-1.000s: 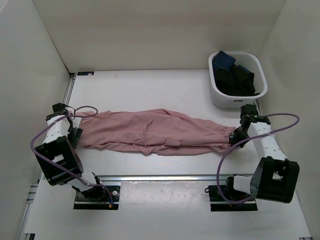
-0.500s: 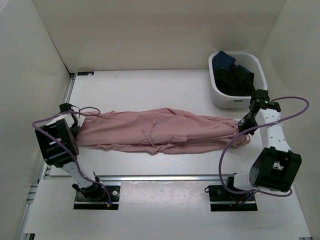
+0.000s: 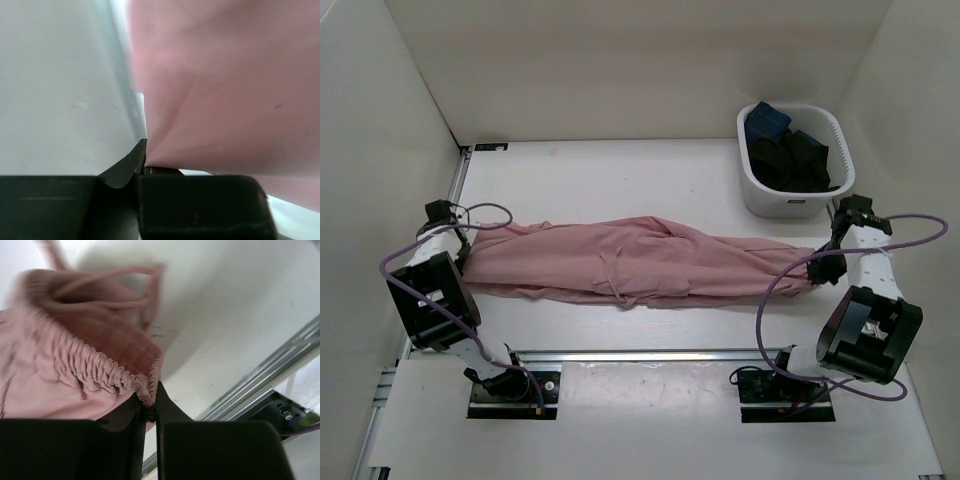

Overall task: Fold and stack the trousers
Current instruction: Fold the trousers

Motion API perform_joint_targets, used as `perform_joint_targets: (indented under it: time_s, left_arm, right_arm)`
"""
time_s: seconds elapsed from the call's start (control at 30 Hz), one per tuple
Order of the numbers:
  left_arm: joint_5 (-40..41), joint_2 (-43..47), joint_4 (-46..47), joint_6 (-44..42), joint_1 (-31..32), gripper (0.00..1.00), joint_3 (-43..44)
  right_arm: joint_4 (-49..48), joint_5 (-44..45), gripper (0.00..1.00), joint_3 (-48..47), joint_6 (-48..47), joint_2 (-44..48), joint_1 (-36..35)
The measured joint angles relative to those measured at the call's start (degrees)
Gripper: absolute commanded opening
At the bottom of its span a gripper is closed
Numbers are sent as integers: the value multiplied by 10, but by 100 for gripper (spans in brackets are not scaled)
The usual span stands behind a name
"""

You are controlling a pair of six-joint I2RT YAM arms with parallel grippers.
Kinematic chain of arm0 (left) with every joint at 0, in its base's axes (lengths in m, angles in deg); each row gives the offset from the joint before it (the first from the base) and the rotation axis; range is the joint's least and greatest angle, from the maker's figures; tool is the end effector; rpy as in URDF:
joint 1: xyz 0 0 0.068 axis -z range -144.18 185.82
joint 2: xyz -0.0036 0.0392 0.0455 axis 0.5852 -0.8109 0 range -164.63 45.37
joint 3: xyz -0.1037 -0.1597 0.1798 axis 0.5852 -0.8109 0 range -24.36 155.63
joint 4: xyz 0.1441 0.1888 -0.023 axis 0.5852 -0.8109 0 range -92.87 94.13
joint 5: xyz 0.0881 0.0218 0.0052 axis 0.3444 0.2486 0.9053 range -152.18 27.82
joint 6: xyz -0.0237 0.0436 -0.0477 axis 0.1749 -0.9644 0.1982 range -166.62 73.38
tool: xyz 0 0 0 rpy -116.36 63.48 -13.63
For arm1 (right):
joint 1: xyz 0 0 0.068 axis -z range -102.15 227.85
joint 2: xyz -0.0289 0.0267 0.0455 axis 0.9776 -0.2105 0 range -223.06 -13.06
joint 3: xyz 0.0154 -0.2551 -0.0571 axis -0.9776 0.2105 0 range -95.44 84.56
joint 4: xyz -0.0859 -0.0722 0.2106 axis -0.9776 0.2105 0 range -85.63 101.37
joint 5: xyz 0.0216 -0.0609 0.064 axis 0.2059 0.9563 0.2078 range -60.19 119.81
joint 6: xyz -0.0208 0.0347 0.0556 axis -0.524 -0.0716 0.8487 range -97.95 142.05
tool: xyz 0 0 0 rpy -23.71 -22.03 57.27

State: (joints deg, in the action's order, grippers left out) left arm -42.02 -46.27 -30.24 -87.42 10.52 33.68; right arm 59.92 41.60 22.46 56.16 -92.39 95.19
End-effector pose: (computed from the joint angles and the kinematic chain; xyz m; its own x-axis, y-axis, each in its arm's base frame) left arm 0.2553 0.1418 0.1770 -0.9729 0.2185 -0.0754 0.1553 0.8595 0.4870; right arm 0.2254 -0.0823 0.2311 -0.5590 0.7496 -0.3544 0.8006 0.5991 0.0045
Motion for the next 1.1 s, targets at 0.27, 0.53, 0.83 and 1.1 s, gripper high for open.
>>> perform_joint_targets:
  time_s: [0.27, 0.53, 0.83, 1.1]
  left_arm:
    - [3, -58, -12, 12, -2, 25, -34]
    - [2, -56, -17, 18, -3, 26, -39]
    - [3, -54, -31, 28, -3, 40, -49]
    - [-43, -45, -112, 30, -3, 72, -13]
  right_arm:
    - [-97, -77, 92, 132, -25, 5, 71]
    - [-247, -145, 94, 213, -20, 27, 67]
    - [-301, -121, 44, 186, 24, -45, 40]
    - [-252, -53, 0, 145, 45, -68, 34]
